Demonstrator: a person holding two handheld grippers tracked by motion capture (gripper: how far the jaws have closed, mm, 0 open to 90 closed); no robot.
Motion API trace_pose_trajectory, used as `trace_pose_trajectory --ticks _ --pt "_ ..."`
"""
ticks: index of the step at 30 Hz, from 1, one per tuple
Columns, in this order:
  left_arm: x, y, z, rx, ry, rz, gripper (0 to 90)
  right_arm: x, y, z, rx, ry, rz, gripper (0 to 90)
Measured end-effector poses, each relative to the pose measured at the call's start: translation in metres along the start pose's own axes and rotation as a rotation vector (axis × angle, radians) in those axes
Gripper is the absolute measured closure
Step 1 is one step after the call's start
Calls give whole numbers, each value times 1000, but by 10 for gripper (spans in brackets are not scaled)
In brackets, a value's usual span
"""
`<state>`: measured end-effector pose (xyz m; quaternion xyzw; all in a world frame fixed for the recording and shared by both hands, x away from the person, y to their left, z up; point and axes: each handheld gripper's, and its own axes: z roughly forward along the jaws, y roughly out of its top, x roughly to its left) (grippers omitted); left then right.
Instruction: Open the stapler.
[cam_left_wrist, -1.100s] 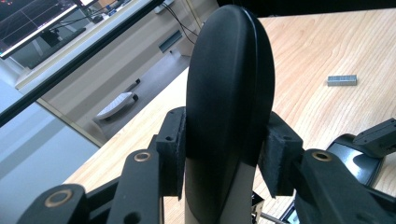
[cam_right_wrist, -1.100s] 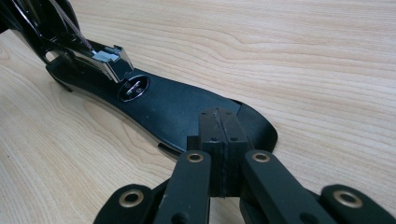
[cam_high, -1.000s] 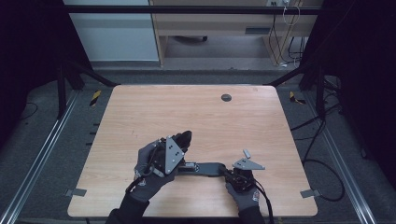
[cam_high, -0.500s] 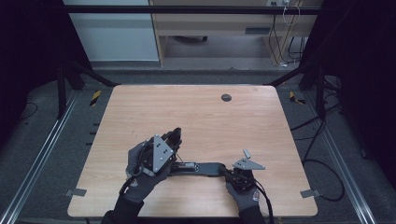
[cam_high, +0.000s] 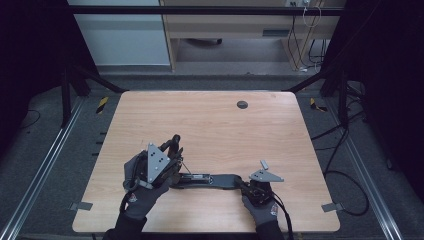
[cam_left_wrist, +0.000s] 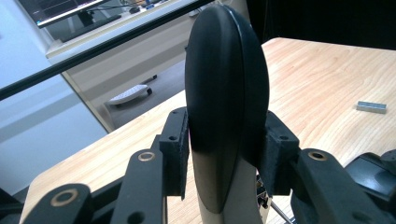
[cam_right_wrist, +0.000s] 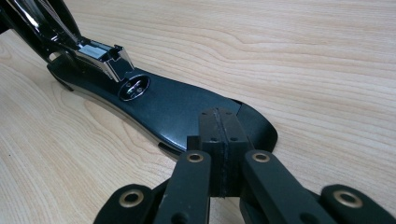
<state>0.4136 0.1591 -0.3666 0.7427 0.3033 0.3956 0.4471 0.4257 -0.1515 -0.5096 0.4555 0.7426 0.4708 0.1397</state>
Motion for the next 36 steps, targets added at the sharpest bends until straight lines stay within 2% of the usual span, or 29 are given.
trace_pose_trajectory --ticks 10,16,33,34,36 --pt "10 -6 -7 0 30 -66 593 0 0 0 0 1 0 900" --pt "11 -7 -8 -10 50 -78 596 0 0 0 0 1 0 900" --pt "18 -12 -12 -8 62 -125 596 -1 0 0 2 7 1 900" --pt "22 -14 -14 2 85 -137 595 -1 0 0 2 8 2 900" --pt "30 -19 -17 -5 73 -179 595 0 0 0 3 8 1 900"
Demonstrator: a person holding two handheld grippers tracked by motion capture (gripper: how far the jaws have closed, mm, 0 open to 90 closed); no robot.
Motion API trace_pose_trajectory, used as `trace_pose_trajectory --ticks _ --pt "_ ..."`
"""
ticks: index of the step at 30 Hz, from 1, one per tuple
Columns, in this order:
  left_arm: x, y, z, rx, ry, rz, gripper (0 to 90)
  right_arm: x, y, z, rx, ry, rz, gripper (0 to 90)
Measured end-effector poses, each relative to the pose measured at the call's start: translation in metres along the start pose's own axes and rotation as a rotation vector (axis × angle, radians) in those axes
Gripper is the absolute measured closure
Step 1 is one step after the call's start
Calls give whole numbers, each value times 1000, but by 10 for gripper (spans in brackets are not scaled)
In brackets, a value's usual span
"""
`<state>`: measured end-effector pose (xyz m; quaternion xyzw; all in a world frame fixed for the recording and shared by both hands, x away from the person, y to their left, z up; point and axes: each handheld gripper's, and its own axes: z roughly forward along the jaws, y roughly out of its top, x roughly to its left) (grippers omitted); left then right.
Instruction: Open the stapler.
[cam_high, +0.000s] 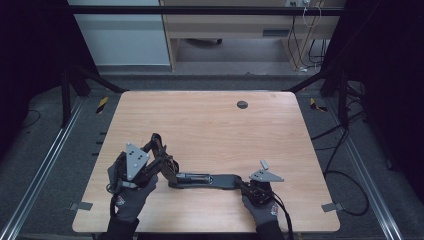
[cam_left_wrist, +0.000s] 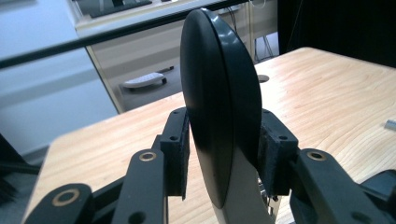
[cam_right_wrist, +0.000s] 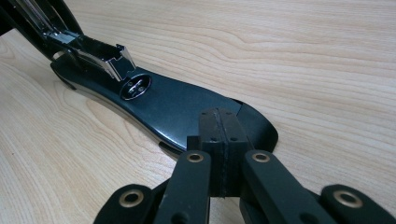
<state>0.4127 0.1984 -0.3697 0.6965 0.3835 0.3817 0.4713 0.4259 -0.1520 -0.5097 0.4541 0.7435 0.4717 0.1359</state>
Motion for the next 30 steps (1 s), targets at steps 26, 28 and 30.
trace_pose_trajectory --ticks 26,28,30 --pt "53 -40 -14 -17 -13 -265 586 0 0 0 0 2 0 900" --pt "55 -43 -14 -22 -12 -280 586 0 0 0 0 2 0 900" --pt "58 -46 -15 -24 -14 -297 585 0 0 0 0 2 0 900"
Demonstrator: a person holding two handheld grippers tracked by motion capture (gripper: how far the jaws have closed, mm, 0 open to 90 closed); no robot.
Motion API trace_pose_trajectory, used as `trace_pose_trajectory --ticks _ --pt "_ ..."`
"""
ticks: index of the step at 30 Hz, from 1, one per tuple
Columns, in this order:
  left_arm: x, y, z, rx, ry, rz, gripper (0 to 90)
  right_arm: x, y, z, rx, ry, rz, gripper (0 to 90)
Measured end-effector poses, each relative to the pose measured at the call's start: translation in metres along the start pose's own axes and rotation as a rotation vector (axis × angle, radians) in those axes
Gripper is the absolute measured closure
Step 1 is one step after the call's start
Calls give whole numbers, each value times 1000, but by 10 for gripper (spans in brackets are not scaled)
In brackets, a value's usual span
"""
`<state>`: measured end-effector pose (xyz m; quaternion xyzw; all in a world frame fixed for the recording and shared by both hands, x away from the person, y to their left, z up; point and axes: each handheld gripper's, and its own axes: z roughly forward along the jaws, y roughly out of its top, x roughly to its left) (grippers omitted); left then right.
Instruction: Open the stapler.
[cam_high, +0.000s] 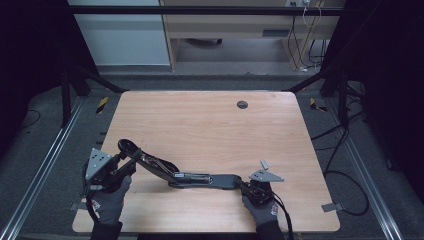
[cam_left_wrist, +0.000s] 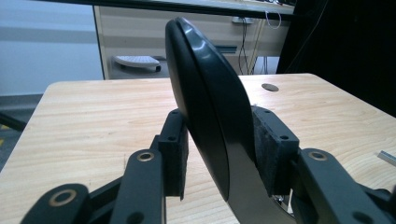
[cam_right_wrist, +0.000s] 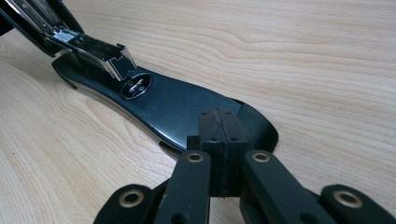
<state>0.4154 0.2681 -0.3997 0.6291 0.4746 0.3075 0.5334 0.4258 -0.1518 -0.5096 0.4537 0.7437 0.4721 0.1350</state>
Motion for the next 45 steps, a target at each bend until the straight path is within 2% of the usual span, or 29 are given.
trace_pose_trajectory --ticks 4,13,18,19,24,26,33,35,36,38,44,45 --pt "4 -3 -1 -8 -13 -21 584 0 0 0 0 0 0 900" --pt "4 -3 0 -10 -9 -24 580 0 0 0 0 1 1 900" --pt "3 -1 -2 -17 9 10 552 0 0 0 1 2 1 900" --pt "3 1 -4 -28 25 26 536 0 0 0 1 3 2 900" --pt "5 3 -11 -47 24 35 453 0 0 0 1 3 2 900" --pt "5 2 -14 -40 24 55 411 0 0 0 1 3 3 900" --pt "2 0 -14 -14 17 72 352 0 0 0 2 7 0 900" --pt "2 -1 -13 -7 12 81 349 0 1 0 4 18 -15 900" --pt "1 -2 -13 -1 24 96 344 3 2 0 8 21 -25 900" --pt "1 -3 -13 4 19 95 344 4 3 -1 4 16 -34 900" --pt "-1 -4 -13 18 12 110 342 0 6 -6 -13 9 -35 900" --pt "-1 -5 -12 19 7 111 340 -2 8 -8 -20 4 -38 863"
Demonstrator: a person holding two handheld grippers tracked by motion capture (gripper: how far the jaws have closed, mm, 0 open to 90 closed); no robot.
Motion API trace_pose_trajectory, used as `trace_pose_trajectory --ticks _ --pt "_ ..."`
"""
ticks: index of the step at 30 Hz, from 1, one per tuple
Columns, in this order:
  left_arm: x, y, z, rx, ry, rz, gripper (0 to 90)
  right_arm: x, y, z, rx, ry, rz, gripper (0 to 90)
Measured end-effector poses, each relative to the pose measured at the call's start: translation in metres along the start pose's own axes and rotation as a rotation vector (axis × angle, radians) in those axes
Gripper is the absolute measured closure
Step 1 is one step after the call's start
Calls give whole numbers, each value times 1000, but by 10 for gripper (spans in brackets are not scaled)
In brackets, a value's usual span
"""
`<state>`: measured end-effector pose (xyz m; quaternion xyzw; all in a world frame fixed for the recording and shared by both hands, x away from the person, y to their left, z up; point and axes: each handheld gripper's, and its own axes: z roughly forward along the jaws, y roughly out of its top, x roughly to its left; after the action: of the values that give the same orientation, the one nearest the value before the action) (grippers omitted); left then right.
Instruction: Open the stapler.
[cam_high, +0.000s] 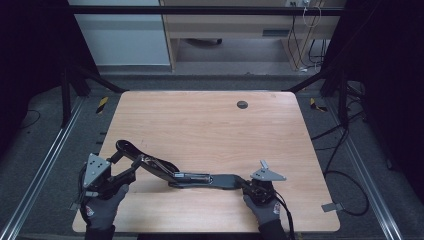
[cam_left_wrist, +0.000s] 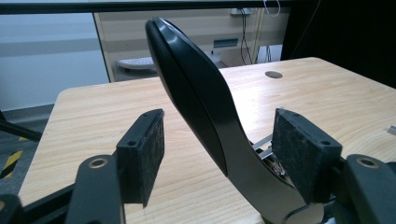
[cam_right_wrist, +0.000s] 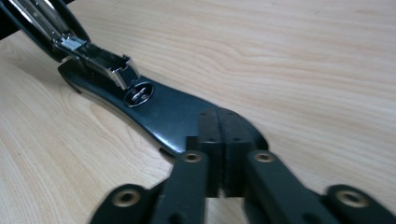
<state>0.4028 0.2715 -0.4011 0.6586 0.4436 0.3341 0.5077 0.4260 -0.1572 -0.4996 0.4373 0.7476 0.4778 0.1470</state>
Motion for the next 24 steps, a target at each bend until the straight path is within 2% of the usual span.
trace_pose_trajectory --ticks 8,14,19,24 --pt "-1 -1 -1 24 -13 21 302 -13 11 -15 -24 -24 2 744" --pt "-1 -3 -6 48 -5 32 273 -20 16 -24 -30 -50 9 669" --pt "2 -13 -11 79 13 62 261 -23 20 -27 -38 -71 13 649" --pt "4 -23 -10 113 18 65 254 -27 27 -30 -32 -103 -5 645"
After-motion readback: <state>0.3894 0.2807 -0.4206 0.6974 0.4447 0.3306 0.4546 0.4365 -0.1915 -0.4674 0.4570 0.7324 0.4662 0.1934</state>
